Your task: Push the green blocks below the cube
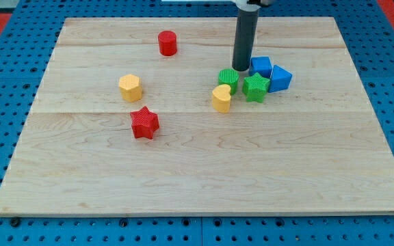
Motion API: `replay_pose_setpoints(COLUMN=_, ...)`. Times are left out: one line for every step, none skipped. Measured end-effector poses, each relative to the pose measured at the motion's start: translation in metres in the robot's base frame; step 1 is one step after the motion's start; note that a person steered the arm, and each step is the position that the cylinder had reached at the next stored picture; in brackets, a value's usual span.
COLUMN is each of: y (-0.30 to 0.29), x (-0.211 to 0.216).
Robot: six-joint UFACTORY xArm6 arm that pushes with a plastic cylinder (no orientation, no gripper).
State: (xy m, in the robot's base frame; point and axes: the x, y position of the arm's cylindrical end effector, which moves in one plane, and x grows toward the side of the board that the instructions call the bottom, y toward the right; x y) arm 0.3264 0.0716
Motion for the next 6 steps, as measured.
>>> replay_pose_setpoints(y=-0.082, x=-0.003)
replay_pose_setpoints(y=-0.037, x=0.026)
replay_pose_setpoints(y=-0.042, x=0.029)
replay_pose_setpoints(y=-0.061, x=0.035)
replay_pose_setpoints(y=-0.029, x=0.06)
replay_pose_setpoints(y=-0.019, x=0.06)
